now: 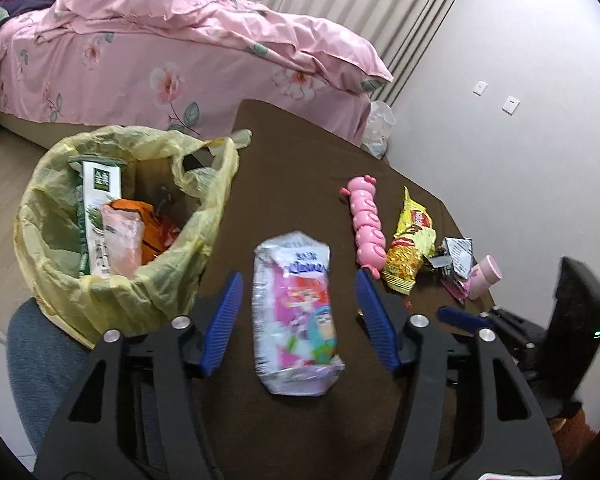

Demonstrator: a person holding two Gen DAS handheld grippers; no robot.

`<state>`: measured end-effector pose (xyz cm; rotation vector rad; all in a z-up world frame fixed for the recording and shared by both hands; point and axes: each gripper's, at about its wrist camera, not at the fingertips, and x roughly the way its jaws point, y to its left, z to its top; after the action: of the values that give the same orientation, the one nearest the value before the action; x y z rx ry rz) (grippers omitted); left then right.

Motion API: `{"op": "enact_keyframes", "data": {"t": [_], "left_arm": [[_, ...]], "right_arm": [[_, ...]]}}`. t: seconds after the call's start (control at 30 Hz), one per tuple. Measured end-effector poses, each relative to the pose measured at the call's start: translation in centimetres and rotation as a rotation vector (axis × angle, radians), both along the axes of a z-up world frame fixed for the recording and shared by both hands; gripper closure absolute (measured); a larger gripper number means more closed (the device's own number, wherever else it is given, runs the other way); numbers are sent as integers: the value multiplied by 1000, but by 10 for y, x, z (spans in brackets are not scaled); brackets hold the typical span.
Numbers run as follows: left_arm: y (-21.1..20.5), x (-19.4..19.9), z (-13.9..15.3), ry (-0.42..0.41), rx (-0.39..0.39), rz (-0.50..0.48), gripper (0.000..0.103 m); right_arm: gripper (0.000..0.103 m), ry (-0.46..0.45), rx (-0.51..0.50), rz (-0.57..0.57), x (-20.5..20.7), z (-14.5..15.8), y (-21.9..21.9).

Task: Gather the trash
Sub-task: 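Grasp the red-and-gold snack bag with the right gripper while the left gripper holds its wrapper, then carry both held snack packages with both grippers over the yellow bag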

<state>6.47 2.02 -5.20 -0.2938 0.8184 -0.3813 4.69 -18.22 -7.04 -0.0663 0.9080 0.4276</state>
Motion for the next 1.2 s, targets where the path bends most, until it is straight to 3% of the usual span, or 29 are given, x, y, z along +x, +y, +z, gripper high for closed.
{"op": "enact_keyframes", "data": {"t": [0.03, 0.3, 0.6, 0.7, 0.8, 0.9, 1.2], "left_arm": [[1, 0, 0, -2, 15, 10, 43], [-9, -1, -11, 49, 45, -56, 42], [-33, -6, -21, 94, 178, -39, 43], [-35, -5, -25, 99, 218, -5, 59], [-33, -5, -23, 90, 215, -4, 73], [-34, -7, -20, 84, 202, -19, 81], [-29, -18, 15, -32, 169, -26, 82]], "right_arm": [[53, 20, -4, -6, 3, -6, 0], [73, -9, 28, -38, -14, 4, -20], [72, -44, 89, -145, -31, 15, -61], [73, -44, 100, -168, -33, 14, -69], [73, -50, 102, -177, -37, 14, -73], [73, -56, 107, -183, -39, 16, -76], [73, -151, 86, -140, -37, 50, -56]]}}
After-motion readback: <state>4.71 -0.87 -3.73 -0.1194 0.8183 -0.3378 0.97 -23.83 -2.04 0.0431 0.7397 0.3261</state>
